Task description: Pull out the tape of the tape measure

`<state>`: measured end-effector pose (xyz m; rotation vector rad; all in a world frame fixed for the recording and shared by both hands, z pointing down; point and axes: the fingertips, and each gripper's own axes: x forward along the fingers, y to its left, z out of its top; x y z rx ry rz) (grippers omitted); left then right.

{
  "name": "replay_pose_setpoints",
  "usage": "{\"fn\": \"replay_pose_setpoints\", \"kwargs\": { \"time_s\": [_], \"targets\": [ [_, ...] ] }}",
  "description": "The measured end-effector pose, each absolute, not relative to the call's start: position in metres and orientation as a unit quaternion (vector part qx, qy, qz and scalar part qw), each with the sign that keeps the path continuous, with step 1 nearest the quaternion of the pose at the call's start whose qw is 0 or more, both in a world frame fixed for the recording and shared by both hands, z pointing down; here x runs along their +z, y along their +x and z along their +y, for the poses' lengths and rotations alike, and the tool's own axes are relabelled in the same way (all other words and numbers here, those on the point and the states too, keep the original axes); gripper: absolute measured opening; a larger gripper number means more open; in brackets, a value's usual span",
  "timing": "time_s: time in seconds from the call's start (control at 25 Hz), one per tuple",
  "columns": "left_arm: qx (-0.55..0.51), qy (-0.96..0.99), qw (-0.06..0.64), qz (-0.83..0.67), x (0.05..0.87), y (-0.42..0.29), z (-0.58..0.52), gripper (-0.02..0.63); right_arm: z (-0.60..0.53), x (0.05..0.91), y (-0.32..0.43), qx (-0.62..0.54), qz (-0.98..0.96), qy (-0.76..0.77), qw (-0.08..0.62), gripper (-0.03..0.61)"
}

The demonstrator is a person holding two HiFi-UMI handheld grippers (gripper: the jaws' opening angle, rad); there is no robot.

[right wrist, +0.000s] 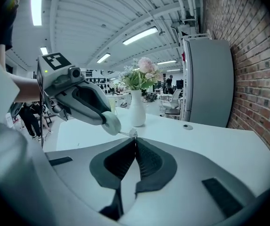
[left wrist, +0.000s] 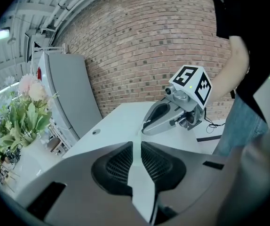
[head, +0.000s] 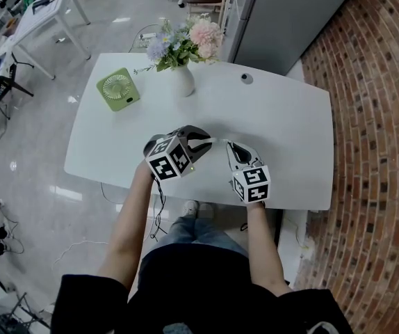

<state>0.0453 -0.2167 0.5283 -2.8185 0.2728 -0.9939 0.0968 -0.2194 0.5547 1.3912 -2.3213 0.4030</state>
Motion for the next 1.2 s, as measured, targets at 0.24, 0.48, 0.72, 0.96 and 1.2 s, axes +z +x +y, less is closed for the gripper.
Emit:
{"fn": "replay_pose_setpoints", "kwargs": {
  "time_s": [0.24,0.48,0.72,0.96,1.2],
  "targets": [
    [-0.339,-0.934,0.063,0.094,0.536,0.036,-0.216,0.069,-0.214,0.559,0.112,0.148,-0.817,0.517,0.210,0.005],
    [-0.361,-0.926,0.063,0.091,0.550,0.024,-0.213,0.069,-0.211,0.567,0.132,0.158,-0.796,0.541,0.219,0.005],
    [-0.367,-0.924,0.047,0.097,0.559,0.011,-0.215,0.069,-0.208,0.572,0.155,0.163,-0.780,0.559,0.228,0.005],
    [-0.393,-0.913,0.053,0.092,0.574,0.001,-0.214,0.069,-0.204,0.581,0.174,0.171,-0.765,0.574,0.237,0.005],
    [-0.405,-0.909,0.044,0.086,0.586,-0.011,-0.215,0.069,-0.201,0.590,0.192,0.174,-0.752,0.584,0.252,0.005]
  ]
}}
